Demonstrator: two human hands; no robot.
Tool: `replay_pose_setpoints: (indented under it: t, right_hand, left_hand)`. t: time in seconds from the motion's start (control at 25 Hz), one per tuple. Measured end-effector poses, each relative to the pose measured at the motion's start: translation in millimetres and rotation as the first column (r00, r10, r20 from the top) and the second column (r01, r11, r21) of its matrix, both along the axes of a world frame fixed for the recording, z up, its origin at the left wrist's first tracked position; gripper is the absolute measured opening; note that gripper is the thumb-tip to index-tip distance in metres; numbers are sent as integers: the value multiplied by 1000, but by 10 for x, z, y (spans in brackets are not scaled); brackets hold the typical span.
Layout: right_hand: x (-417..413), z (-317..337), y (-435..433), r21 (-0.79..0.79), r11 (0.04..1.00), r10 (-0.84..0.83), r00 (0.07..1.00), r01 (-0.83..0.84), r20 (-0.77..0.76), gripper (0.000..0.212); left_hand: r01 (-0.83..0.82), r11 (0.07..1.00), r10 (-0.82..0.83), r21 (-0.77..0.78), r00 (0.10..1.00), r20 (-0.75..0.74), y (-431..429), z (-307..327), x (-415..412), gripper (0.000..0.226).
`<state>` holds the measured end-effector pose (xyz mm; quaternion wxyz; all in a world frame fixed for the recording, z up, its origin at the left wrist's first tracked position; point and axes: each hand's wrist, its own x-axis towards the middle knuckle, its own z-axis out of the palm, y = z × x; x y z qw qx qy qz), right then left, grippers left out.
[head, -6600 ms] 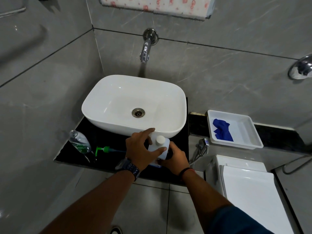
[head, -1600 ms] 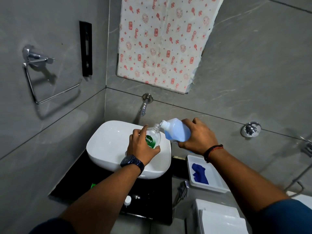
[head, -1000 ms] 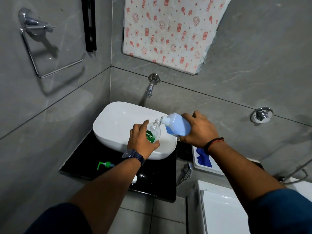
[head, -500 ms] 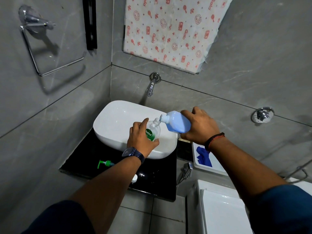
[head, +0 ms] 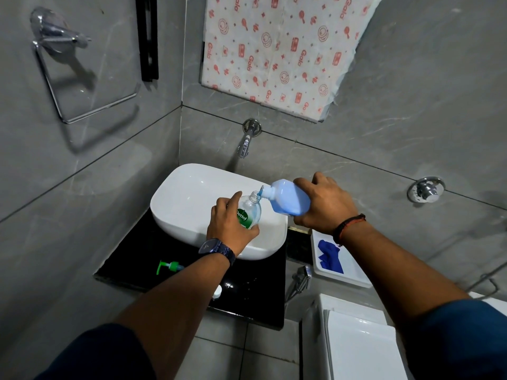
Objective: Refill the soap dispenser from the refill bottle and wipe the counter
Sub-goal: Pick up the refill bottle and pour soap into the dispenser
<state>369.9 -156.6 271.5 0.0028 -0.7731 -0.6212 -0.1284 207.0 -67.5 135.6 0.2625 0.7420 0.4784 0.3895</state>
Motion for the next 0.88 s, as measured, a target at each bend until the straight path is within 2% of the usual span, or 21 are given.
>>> replay_pose_setpoints:
  t: [0.88]
  right_hand:
    - [9,-1,94,-14,1000,19,1000,-18,14,75]
  left_hand:
    - [-14,1000,14,-10,1000,-27,53,-18,-4,88]
